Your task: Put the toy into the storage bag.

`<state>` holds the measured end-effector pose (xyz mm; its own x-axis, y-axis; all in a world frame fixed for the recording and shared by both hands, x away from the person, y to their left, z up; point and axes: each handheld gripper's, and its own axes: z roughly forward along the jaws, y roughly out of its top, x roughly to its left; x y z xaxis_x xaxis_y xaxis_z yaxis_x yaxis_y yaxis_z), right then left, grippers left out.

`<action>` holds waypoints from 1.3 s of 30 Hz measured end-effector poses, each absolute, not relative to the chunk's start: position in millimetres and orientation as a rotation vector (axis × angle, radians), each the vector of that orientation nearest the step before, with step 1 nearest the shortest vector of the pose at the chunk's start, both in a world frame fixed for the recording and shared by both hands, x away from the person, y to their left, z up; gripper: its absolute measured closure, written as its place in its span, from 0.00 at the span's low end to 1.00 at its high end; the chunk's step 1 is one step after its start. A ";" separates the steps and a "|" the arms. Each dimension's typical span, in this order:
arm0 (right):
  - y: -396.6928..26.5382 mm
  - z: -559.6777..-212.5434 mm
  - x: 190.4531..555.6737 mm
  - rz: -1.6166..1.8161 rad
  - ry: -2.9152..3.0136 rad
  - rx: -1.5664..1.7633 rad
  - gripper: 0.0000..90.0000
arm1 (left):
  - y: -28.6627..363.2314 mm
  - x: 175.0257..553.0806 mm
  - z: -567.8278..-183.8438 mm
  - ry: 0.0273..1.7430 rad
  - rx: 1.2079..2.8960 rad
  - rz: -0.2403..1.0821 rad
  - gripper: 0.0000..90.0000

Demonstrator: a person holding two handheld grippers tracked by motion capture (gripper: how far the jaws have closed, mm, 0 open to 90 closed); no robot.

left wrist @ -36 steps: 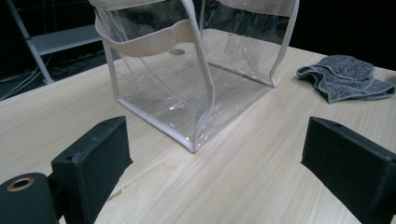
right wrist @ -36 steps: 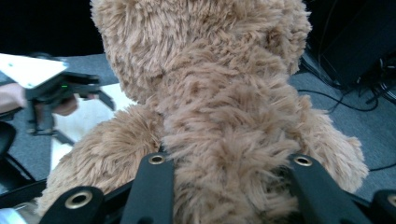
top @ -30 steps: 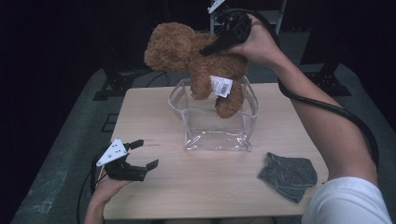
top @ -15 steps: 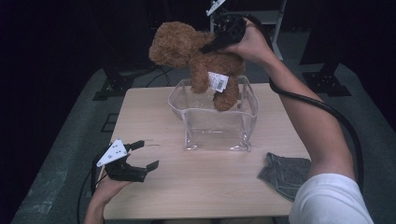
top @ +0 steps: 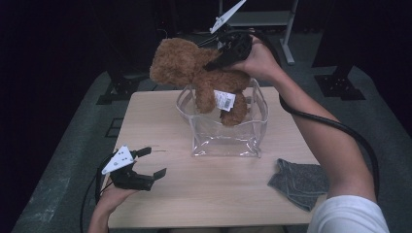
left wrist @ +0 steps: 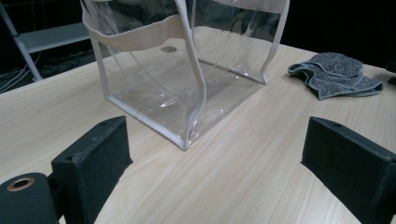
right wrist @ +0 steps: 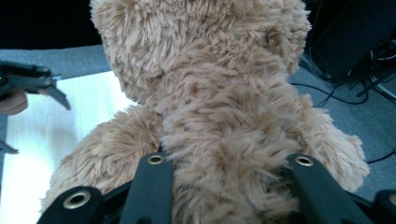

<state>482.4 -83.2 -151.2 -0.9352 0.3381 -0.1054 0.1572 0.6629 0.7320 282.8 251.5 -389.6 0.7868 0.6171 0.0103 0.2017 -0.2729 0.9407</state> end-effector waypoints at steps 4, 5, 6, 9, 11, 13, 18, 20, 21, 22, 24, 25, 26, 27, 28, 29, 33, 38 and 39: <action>-84.3 -157.8 469.9 1.154 2.680 0.388 0.73 | 250.7 282.9 -389.9 0.628 1.839 0.454 0.07; -85.4 -159.6 468.4 1.158 2.686 0.386 0.73 | 250.4 283.0 -390.0 0.628 1.843 0.452 0.07; -86.9 -161.6 468.3 1.156 2.692 0.389 0.73 | 250.1 283.1 -390.3 0.627 1.847 0.452 0.07; -94.1 -168.0 474.5 1.145 2.693 0.431 0.72 | 248.7 283.3 -391.0 0.626 1.848 0.450 0.07; -100.7 -172.5 482.1 1.150 2.687 0.464 0.72 | 248.8 283.8 -391.2 0.624 1.846 0.452 0.07; -106.8 -177.1 490.3 1.147 2.681 0.504 0.72 | 249.2 284.0 -391.5 0.628 1.847 0.449 0.07; -118.3 -191.8 506.9 1.134 2.665 0.589 0.72 | 248.7 284.2 -393.0 0.628 1.851 0.444 0.07; -120.6 -198.1 511.4 1.127 2.661 0.613 0.72 | 249.1 284.4 -393.2 0.626 1.853 0.443 0.07; -121.2 -201.1 513.0 1.120 2.659 0.625 0.72 | 249.1 284.3 -393.2 0.626 1.854 0.444 0.07; -121.5 -204.1 514.2 1.117 2.658 0.627 0.72 | 249.1 284.0 -393.0 0.626 1.854 0.442 0.07; -120.5 -209.3 514.2 1.105 2.666 0.620 0.72 | 249.7 283.9 -392.8 0.628 1.852 0.440 0.07; -119.5 -211.4 513.2 1.095 2.669 0.614 0.72 | 249.8 284.0 -392.9 0.628 1.852 0.441 0.07; -118.7 -213.4 512.7 1.089 2.671 0.605 0.72 | 249.8 284.0 -393.0 0.627 1.852 0.441 0.07; -118.3 -215.2 512.4 1.083 2.673 0.602 0.72 | 249.7 284.0 -393.2 0.627 1.853 0.440 0.07; -118.3 -216.8 512.4 1.077 2.668 0.601 0.72 | 249.4 283.9 -393.3 0.624 1.856 0.441 0.07; -118.4 -218.2 512.3 1.070 2.662 0.613 0.72 | 249.1 283.7 -393.2 0.622 1.858 0.441 0.07; -120.1 -224.7 511.6 1.055 2.661 0.618 0.72 | 249.3 282.8 -392.3 0.620 1.854 0.439 0.07; -124.7 -234.3 507.6 1.065 2.677 0.605 0.72 | 248.6 282.6 -392.9 0.622 1.857 0.433 0.07; -125.4 -236.8 506.6 1.061 2.677 0.602 0.72 | 248.0 282.6 -393.0 0.622 1.858 0.432 0.07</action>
<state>506.6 -125.4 -236.8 -0.8974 0.4399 -0.0343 0.2970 0.6597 0.6903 282.6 248.0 -393.0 0.7974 0.6034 0.0026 0.2127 -0.2851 0.9346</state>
